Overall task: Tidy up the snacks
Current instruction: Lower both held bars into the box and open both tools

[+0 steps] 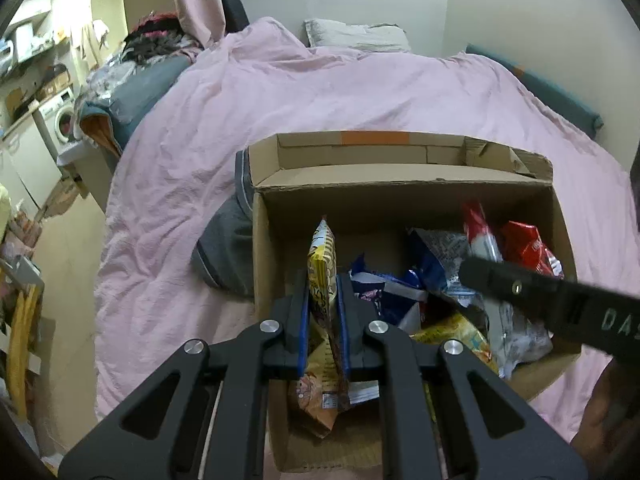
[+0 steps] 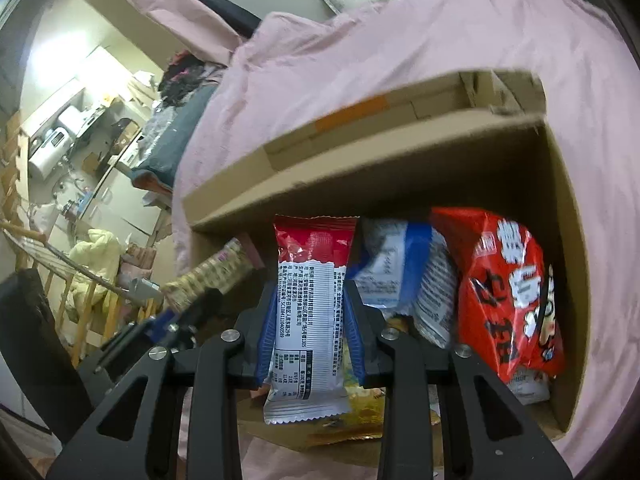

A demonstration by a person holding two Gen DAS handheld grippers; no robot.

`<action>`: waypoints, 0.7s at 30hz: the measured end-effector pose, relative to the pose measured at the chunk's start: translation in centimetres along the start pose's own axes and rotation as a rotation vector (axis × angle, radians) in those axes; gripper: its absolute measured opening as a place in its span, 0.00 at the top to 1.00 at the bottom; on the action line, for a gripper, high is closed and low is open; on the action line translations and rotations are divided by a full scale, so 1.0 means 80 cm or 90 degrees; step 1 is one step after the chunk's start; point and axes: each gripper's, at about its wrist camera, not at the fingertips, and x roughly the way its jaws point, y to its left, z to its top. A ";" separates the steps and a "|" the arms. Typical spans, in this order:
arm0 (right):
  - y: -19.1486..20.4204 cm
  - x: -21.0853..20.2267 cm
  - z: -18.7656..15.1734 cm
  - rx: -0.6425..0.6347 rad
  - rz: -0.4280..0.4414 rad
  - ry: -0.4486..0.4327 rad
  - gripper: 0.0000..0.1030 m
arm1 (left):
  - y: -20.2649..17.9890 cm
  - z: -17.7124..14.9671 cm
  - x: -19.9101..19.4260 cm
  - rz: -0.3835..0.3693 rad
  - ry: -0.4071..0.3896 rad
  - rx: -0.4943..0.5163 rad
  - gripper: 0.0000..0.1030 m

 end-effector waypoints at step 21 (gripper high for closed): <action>-0.019 -0.008 0.000 0.044 0.040 -0.014 0.65 | -0.004 0.002 -0.007 -0.022 0.003 0.000 0.48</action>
